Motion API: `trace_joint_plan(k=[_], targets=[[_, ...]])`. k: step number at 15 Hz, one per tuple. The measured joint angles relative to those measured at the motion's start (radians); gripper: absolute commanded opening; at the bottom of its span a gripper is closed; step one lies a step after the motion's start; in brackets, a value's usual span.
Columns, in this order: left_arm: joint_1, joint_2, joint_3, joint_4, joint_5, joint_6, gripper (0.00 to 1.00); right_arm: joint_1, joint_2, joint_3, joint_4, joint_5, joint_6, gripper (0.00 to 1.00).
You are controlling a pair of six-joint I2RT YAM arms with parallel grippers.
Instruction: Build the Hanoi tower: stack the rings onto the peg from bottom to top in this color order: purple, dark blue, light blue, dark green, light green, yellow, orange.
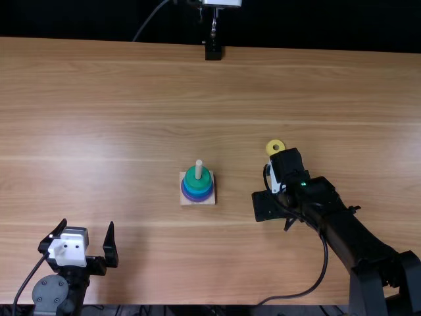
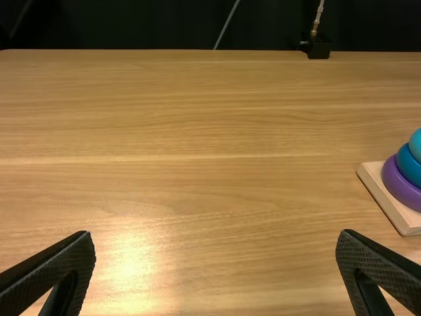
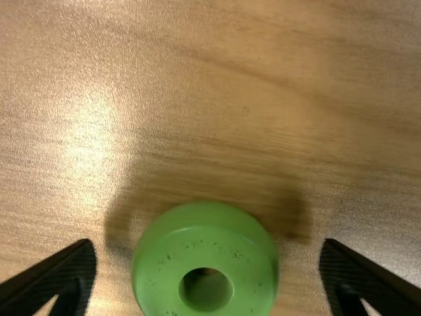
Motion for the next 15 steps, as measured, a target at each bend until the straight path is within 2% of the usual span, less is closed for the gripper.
trace_joint_plan(k=[1, 2, 8, 12, 15], targets=[[0.0, 0.0, 0.0, 0.0, 0.0, 0.0, 1.0, 0.0, 0.0, 0.0, -0.005, 0.0, 0.0, 0.09], [0.0, 0.0, 0.0, 0.0, 0.0, 0.0, 1.0, 0.0, 0.0, 0.0, -0.005, 0.0, -0.001, 0.0], [0.0, 0.0, 0.0, 0.0, 0.0, 0.0, 1.0, 0.0, 0.0, 0.04, -0.029, 0.0, -0.001, 0.0], [0.0, 0.0, 0.0, 0.0, 0.0, 0.001, 1.0, 0.006, -0.014, 0.19, -0.315, 0.0, -0.007, 0.0], [0.0, 0.0, 0.0, -0.001, 0.0, 0.0, 1.0, 0.078, -0.048, 0.363, -0.451, 0.0, -0.008, 0.0]])
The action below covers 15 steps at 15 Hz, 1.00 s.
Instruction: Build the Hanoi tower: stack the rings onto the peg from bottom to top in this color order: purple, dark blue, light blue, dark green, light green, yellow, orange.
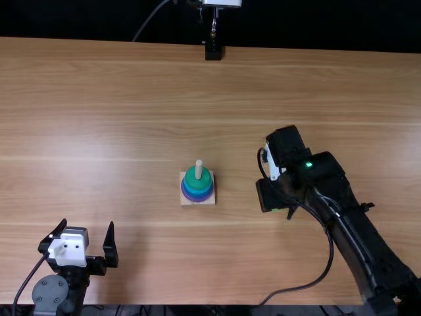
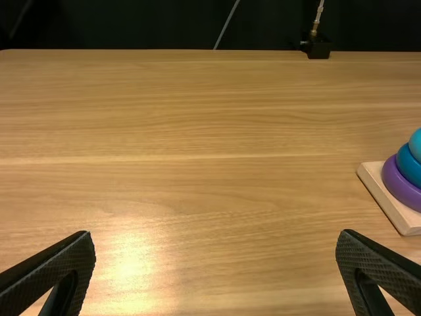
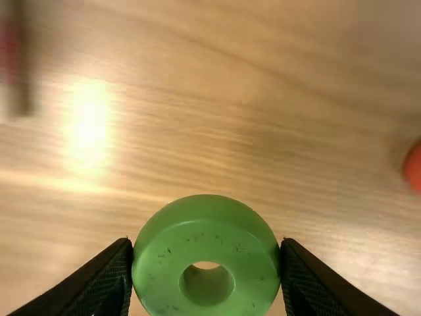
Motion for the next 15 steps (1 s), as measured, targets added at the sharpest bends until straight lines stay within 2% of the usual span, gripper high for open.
trace_joint_plan(k=[3, 7, 15], targets=[[0.0, 0.0, 0.0, 0.0, 0.0, -0.001, 1.0, 0.097, -0.003, 0.197, -0.101, 0.0, 0.0, 0.0], [0.0, 0.0, 0.0, 0.0, 0.0, -0.001, 1.0, 0.178, 0.006, 0.395, -0.148, 0.0, 0.001, 0.0], [0.0, 0.0, 0.0, 0.0, 0.0, 0.0, 1.0, 0.299, 0.173, 0.569, -0.153, 0.0, 0.006, 0.0]])
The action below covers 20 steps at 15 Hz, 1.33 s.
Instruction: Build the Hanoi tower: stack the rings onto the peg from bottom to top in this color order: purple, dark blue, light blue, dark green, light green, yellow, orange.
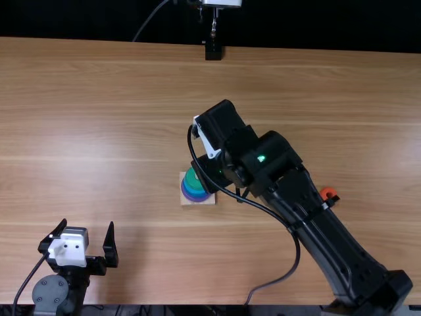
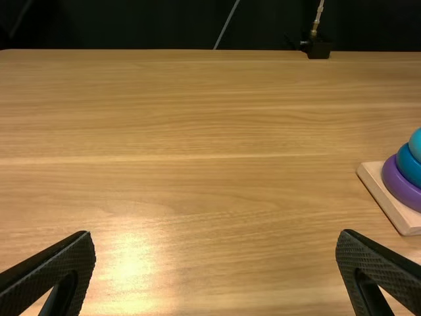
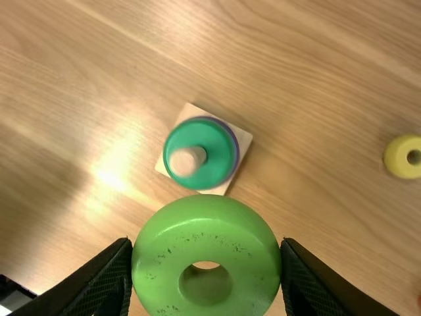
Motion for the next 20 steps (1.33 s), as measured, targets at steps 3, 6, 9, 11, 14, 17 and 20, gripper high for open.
trace_joint_plan(k=[3, 6, 9, 11, 14, 17, 20], targets=[[0.0, 0.0, 0.0, 0.0, 0.0, 0.0, 1.0, 0.004, 0.047, 0.017, 0.008, 0.0, 0.0, 0.0], [0.0, 0.0, 0.0, 0.0, 0.0, 0.001, 1.0, 0.004, 0.087, 0.056, 0.007, 0.0, 0.0, 0.0], [0.0, 0.0, 0.0, 0.0, 0.0, 0.0, 1.0, 0.011, 0.107, 0.12, 0.008, 0.0, 0.0, 0.0], [0.0, 0.0, 0.0, 0.001, 0.0, 0.0, 1.0, 0.021, 0.111, 0.147, 0.007, 0.0, 0.001, 0.0], [0.0, 0.0, 0.0, 0.0, 0.0, 0.0, 1.0, 0.024, 0.112, 0.147, 0.002, 0.0, 0.001, 0.0], [0.0, 0.0, 0.0, 0.0, 0.0, 0.0, 1.0, 0.024, 0.111, 0.148, 0.0, 0.001, 0.0, 0.0], [0.0, 0.0, 0.0, 0.001, 0.0, 0.001, 1.0, 0.024, 0.116, 0.148, 0.0, 0.001, 0.0, 0.0]])
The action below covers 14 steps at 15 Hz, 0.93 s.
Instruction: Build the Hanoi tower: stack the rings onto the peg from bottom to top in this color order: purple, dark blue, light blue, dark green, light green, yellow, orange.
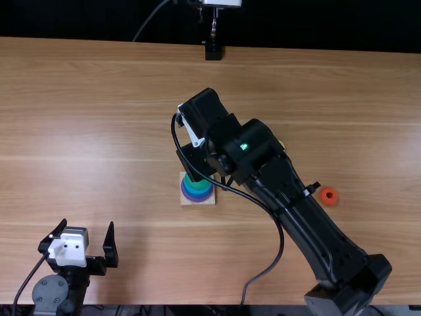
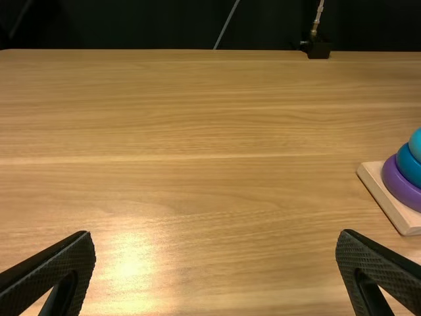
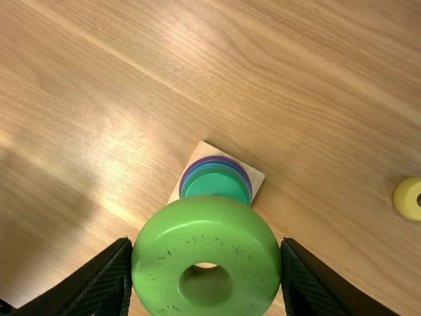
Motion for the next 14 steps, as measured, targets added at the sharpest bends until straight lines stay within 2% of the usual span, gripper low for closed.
trace_joint_plan(k=[8, 9, 11, 14], targets=[[0.0, 0.0, 0.0, 0.0, 0.0, 0.0, 1.0, 0.0, 0.046, 0.0, -0.003, 0.007, -0.001, 0.0], [0.0, 0.0, 0.0, 0.0, 0.0, 0.0, 1.0, 0.0, 0.046, -0.002, -0.002, 0.008, -0.002, 0.12], [0.0, 0.0, 0.0, 0.0, 0.0, 0.0, 1.0, 0.0, 0.046, -0.009, -0.02, 0.008, -0.001, 0.98], [0.0, 0.0, 0.0, 0.0, 0.0, 0.0, 1.0, 0.0, 0.046, -0.015, -0.151, 0.008, -0.003, 1.0]])
